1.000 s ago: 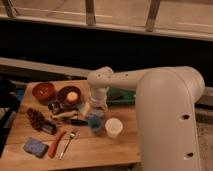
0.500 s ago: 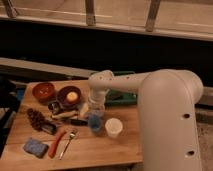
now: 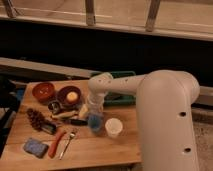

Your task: Place towel in plastic cup

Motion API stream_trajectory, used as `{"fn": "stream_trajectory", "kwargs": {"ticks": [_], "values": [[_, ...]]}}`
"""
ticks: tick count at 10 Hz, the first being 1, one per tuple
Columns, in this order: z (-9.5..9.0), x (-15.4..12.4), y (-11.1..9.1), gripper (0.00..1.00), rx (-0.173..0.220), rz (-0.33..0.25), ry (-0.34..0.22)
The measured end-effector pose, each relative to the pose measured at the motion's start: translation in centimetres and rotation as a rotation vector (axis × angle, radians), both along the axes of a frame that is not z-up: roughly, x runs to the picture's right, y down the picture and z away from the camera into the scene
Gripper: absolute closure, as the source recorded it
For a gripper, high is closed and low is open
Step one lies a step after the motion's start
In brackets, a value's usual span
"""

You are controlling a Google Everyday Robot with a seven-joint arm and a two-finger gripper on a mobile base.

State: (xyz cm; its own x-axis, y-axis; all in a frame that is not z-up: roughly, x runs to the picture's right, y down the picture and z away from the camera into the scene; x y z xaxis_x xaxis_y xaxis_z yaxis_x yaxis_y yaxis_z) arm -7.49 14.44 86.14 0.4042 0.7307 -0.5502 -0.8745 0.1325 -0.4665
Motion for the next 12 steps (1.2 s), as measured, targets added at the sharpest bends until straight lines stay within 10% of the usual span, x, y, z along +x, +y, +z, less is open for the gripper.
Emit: {"fn": "stream_trajectory", "kwargs": {"ticks": [7, 12], "values": [[0.1, -0.3, -0.2, 0.97, 0.035, -0.038, 0.027], [-5.8, 1.6, -5.7, 1.0, 0.063, -0.019, -0.092]]}}
